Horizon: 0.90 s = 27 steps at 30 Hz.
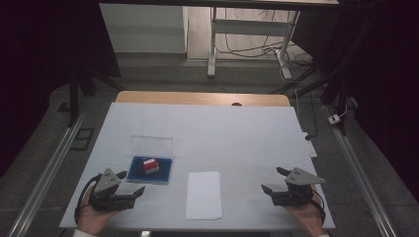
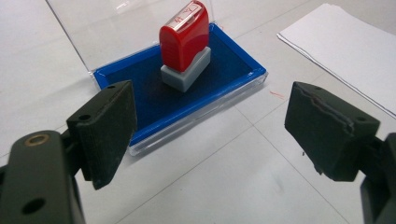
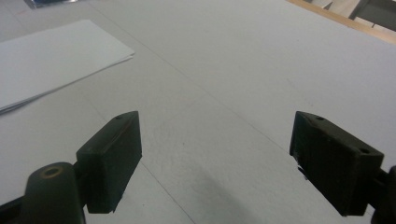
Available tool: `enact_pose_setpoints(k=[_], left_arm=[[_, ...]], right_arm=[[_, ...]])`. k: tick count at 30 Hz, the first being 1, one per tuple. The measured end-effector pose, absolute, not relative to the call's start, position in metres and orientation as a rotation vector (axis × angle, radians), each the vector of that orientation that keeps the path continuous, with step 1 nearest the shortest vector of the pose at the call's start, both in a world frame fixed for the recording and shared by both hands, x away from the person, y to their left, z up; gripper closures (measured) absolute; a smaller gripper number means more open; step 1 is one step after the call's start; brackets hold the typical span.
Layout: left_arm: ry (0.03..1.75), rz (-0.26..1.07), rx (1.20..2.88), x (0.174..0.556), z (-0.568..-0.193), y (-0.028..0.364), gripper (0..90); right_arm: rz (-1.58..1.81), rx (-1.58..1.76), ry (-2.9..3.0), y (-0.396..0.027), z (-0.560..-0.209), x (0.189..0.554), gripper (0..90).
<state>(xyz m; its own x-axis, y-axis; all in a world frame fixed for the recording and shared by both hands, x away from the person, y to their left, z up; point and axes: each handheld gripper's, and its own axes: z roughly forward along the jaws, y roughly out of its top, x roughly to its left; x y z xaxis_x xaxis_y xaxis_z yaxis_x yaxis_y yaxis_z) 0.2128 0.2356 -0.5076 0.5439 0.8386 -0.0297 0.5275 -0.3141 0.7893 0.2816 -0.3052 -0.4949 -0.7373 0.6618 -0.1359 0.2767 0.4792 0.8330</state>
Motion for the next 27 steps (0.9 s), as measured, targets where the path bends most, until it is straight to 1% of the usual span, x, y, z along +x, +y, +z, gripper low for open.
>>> enact_pose_setpoints(k=[7,27], left_arm=[[1.114,0.497,1.998,0.2153,-0.5129,0.2377,16.9],[1.114,0.512,1.997,0.2149,-0.5122,0.2401,17.8]], right_arm=[[1.205,0.784,2.314,-0.3067,-0.4999,0.2843,19.0],[1.213,0.770,2.333,-0.3050,-0.4980,0.2836,21.6]])
